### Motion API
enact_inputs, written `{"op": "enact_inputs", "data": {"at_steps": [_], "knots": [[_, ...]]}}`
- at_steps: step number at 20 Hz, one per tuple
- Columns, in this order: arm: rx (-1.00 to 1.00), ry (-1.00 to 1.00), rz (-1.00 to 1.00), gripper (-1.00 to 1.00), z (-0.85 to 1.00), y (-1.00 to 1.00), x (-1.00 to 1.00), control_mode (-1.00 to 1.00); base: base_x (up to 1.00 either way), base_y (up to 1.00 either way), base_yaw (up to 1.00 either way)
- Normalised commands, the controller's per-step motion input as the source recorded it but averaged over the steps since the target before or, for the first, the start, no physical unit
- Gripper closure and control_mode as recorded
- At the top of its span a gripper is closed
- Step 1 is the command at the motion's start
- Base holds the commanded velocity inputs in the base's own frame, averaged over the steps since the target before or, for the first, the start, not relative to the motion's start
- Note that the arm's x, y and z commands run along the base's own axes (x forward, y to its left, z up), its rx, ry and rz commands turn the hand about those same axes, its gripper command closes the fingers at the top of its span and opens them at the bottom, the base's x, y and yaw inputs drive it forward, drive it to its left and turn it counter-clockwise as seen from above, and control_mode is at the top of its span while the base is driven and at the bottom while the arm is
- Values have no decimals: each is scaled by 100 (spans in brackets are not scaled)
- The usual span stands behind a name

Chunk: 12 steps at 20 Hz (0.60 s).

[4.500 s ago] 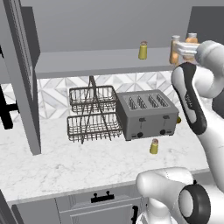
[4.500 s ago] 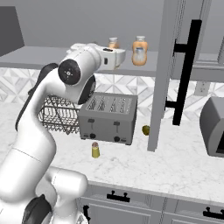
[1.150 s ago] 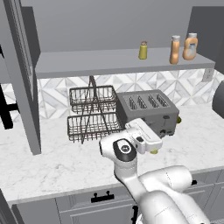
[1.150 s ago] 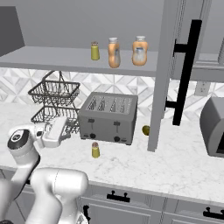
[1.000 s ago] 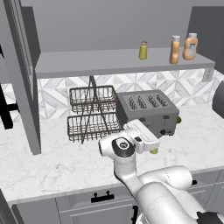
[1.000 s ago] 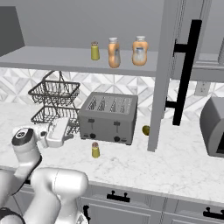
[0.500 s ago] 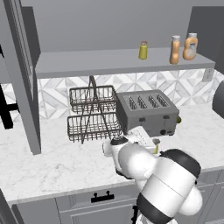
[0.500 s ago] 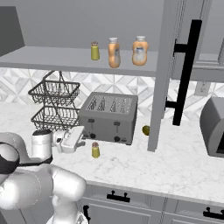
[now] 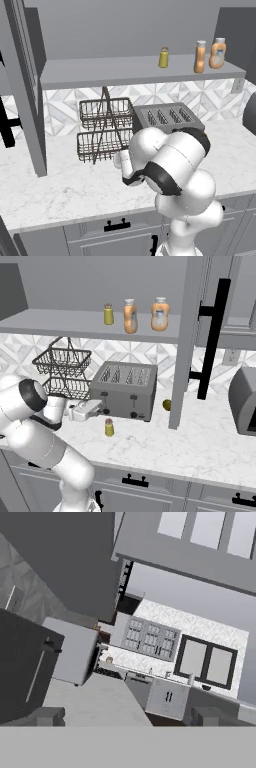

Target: Put the shaker and condiment bottle from the counter next to their counterparts in the cabinet.

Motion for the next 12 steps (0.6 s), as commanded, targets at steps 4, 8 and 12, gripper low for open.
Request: {"op": "enact_inputs", "data": {"at_steps": [4,8,12], "knots": [[0,0,-3,-100,-78,-30,-3,-100,0,0,0],[0,0,0,-100,-20,-10,-1,-100,0,0,0],[-1,0,-1,-100,-42,-18,-17,-100,0,0,0]]}}
